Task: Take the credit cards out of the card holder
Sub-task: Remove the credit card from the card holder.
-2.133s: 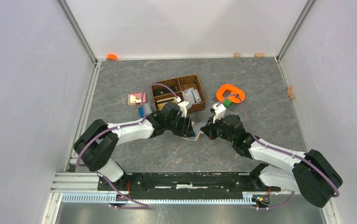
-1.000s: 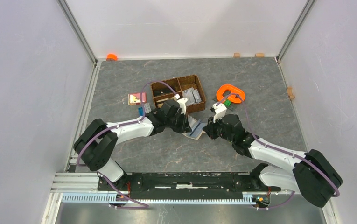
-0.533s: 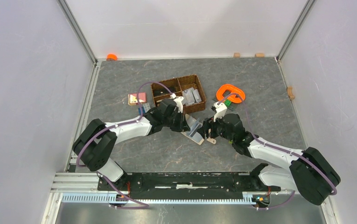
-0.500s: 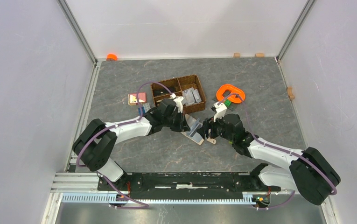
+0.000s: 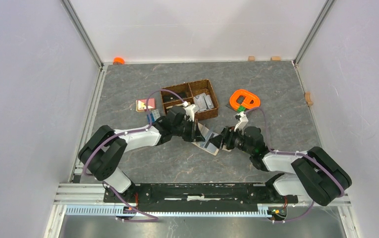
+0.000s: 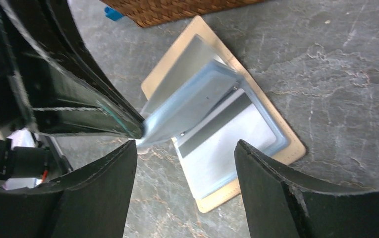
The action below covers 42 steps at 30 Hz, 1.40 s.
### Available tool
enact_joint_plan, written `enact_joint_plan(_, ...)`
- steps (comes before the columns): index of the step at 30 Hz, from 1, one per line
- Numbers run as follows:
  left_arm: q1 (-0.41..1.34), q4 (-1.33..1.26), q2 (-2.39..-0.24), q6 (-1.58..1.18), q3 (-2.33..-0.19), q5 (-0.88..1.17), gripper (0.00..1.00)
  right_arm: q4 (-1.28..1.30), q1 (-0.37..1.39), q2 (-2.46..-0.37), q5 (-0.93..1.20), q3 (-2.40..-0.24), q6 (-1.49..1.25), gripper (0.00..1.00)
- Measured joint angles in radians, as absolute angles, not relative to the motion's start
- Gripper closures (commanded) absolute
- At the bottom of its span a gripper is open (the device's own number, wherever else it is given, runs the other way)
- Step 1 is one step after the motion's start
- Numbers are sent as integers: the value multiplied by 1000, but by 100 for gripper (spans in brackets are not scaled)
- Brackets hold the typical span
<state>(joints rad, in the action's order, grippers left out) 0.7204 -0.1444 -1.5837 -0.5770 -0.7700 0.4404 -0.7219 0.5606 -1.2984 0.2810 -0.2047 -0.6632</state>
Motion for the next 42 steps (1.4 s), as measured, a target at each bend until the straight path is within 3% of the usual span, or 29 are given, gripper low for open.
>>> enact_joint_plan(5, 732, -176, -1617, -593, -770, 467, 98, -804, 561, -1301, 277, -199, -747, 23)
enact_joint_plan(14, 751, -194, -1632, -606, -770, 479, 98, -793, 561, -1320, 199, -200, -843, 31)
enact_joint_plan(17, 757, -199, -1632, -606, -770, 485, 98, -793, 561, -1361, 198, -208, -859, 37)
enact_joint_plan(22, 789, -216, -1632, -606, -770, 501, 98, -809, 573, -1450, 219, -242, -871, 58)
enact_joint_plan(24, 796, -217, -1632, -606, -770, 500, 92, -814, 575, -1464, 226, -250, -876, 68)
enact_joint_plan(28, 800, -216, -1632, -603, -770, 499, 62, -807, 582, -1465, 227, -256, -859, 91)
enact_joint_plan(30, 800, -211, -1630, -603, -770, 488, 57, -786, 580, -1459, 216, -257, -840, 98)
enact_joint_plan(33, 797, -183, -1621, -603, -770, 444, 52, -727, 581, -1430, 199, -279, -794, 100)
enact_joint_plan(42, 738, -82, -1588, -604, -766, 297, 51, -629, 574, -1439, 270, -374, -609, 100)
